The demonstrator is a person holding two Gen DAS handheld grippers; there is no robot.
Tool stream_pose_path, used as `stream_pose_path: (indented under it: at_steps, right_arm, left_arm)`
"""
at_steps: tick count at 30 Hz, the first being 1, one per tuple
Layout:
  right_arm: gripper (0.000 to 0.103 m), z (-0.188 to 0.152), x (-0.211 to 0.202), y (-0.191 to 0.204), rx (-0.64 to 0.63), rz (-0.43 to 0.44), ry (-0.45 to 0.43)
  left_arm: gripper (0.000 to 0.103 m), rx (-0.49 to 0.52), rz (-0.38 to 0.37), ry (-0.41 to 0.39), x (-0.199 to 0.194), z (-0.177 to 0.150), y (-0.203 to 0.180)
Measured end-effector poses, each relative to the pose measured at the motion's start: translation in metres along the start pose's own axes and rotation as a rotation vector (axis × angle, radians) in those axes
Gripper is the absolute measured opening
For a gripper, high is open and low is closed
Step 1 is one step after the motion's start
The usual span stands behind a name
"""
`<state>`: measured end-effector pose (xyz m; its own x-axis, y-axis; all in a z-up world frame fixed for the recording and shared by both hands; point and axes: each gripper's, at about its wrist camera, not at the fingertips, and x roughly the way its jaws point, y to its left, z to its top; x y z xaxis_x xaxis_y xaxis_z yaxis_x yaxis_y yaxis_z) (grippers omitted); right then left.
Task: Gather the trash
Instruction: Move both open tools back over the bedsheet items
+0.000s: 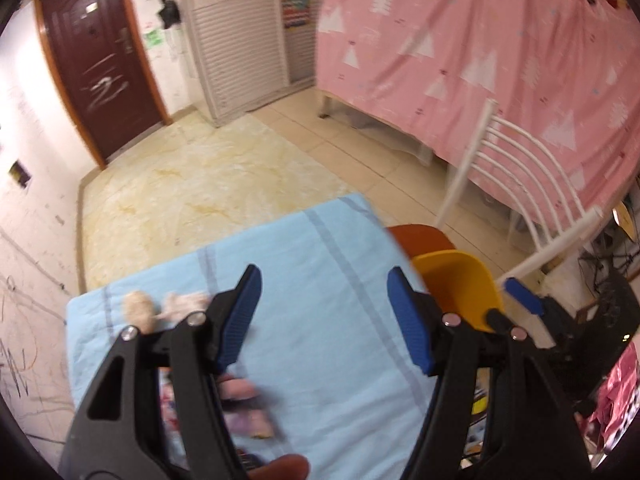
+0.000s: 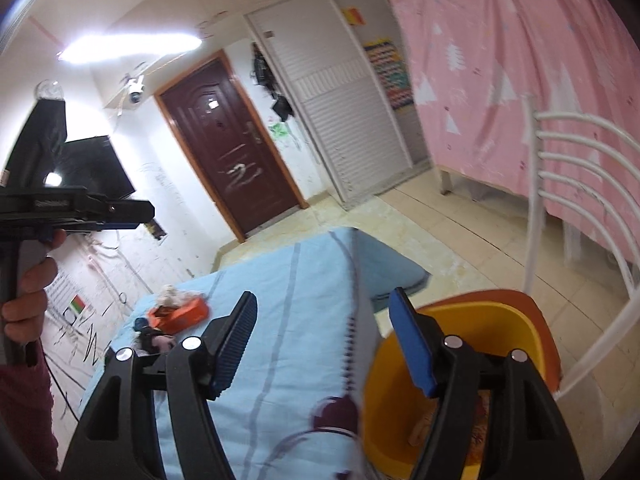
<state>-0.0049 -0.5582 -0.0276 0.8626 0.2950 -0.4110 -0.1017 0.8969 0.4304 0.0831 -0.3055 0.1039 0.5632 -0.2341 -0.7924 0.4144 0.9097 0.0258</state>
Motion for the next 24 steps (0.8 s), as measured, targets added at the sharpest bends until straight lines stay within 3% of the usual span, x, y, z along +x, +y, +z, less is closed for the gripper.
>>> stream_pose_path:
  at_steps: [10, 24]
  right_arm:
    - [0.072, 0.008, 0.039, 0.058, -0.071, 0.059, 0.056]
    - [0.074, -0.01, 0.09, 0.133, -0.185, 0.12, 0.175]
  left_arm:
    - [0.063, -0.16, 0.084, -0.01, -0.028, -0.034, 0.121]
    - [0.063, -0.257, 0.083, 0.079, -0.015, -0.123, 0.198]
